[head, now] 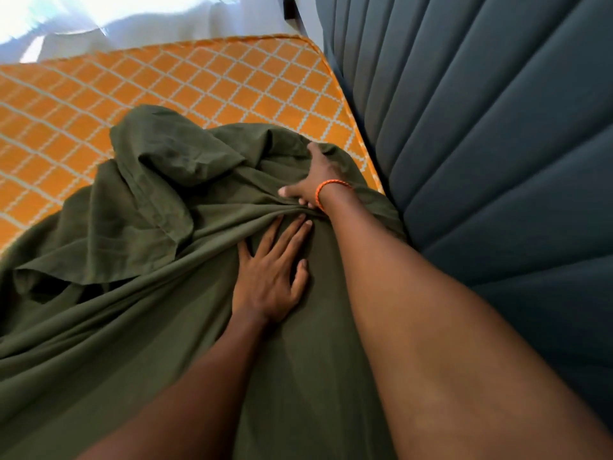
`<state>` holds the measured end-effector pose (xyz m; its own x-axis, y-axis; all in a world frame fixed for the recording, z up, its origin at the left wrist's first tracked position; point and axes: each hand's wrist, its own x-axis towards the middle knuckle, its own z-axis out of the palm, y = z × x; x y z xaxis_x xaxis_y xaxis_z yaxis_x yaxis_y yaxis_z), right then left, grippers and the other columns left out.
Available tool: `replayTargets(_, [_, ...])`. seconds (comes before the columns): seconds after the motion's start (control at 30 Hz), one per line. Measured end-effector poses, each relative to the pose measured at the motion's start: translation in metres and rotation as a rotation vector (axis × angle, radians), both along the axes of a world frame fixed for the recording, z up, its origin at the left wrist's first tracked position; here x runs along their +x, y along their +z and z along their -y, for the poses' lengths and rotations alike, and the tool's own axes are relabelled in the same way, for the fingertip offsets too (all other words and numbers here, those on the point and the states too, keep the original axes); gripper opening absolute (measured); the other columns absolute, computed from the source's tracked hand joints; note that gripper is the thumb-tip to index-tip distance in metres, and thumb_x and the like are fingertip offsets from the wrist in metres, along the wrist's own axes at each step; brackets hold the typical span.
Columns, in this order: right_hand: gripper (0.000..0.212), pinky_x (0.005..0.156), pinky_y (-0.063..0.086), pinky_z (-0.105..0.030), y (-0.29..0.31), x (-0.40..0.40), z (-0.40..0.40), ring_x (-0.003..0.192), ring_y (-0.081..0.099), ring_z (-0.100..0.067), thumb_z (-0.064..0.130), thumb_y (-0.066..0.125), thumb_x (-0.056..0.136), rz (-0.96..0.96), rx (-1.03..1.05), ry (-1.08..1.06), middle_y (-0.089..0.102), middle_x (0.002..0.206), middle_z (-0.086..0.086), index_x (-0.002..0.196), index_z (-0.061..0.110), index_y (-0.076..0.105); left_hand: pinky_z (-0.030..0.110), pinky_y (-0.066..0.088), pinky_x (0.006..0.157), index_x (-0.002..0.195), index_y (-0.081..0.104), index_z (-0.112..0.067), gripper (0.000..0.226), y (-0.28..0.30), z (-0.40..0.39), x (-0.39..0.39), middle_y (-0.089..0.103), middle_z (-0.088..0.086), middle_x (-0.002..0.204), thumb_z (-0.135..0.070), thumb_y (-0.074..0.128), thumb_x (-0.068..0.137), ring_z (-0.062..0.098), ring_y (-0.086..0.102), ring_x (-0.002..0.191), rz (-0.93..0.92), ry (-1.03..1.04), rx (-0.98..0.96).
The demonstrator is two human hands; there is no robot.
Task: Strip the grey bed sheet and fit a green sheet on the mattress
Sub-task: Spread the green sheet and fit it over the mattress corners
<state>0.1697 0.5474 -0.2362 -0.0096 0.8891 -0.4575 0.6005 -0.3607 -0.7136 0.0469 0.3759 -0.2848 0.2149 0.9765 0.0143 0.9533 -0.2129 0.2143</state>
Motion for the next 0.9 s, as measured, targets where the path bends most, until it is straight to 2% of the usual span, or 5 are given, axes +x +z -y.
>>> replayTargets(0.17, [0.004, 0.049, 0.059, -0.034, 0.009, -0.009, -0.021, 0.046, 0.070, -0.026, 0.012, 0.060, 0.096, 0.125, 0.007, 0.116, 0.074, 0.066, -0.012, 0.100, 0.013, 0.060, 0.061, 0.016, 0.119, 0.167, 0.005, -0.041, 0.077, 0.003, -0.002, 0.002, 0.001, -0.021, 0.174, -0.046, 0.045, 0.101, 0.012, 0.011, 0.161, 0.008, 0.006, -0.032])
replayTargets(0.27, [0.021, 0.043, 0.050, -0.030, 0.012, 0.000, -0.043, 0.058, 0.073, -0.034, 0.000, 0.040, 0.087, -0.050, 0.134, -0.153, 0.073, 0.074, -0.021, 0.096, 0.012, 0.055, 0.057, 0.019, 0.119, 0.167, 0.005, -0.040, 0.079, 0.007, -0.001, 0.003, -0.003, -0.021, 0.174, -0.045, 0.047, 0.101, 0.012, 0.015, 0.160, 0.033, 0.002, -0.033])
replayTargets(0.5, [0.050, 0.086, 0.050, -0.045, 0.026, 0.047, -0.080, 0.110, 0.064, -0.040, -0.001, 0.036, 0.094, 0.322, 0.669, -0.295, 0.066, 0.123, -0.020, 0.141, 0.012, 0.044, 0.047, 0.038, 0.112, 0.167, 0.001, -0.040, 0.082, 0.010, -0.001, 0.003, -0.008, -0.020, 0.174, -0.042, 0.050, 0.101, 0.005, 0.015, 0.159, 0.078, 0.008, -0.056])
replayTargets(0.73, [0.071, 0.128, 0.014, -0.040, -0.012, 0.056, -0.110, 0.157, 0.018, -0.030, 0.048, 0.036, 0.108, 0.191, 0.040, -0.039, 0.009, 0.173, -0.008, 0.165, 0.032, -0.003, 0.052, 0.041, 0.108, 0.168, 0.012, -0.034, 0.079, 0.009, -0.003, 0.004, -0.001, -0.017, 0.175, -0.038, 0.049, 0.098, 0.009, -0.001, 0.162, 0.037, 0.012, -0.071])
replayTargets(0.9, [0.070, 0.125, 0.012, -0.031, -0.031, 0.060, -0.137, 0.158, 0.016, -0.025, 0.050, 0.031, 0.109, 0.179, 0.023, -0.112, 0.011, 0.173, -0.006, 0.166, 0.014, 0.011, 0.048, 0.040, 0.108, 0.167, 0.012, -0.038, 0.081, 0.009, -0.005, 0.002, -0.002, -0.020, 0.174, -0.040, 0.050, 0.096, 0.005, 0.001, 0.161, 0.067, 0.015, -0.067])
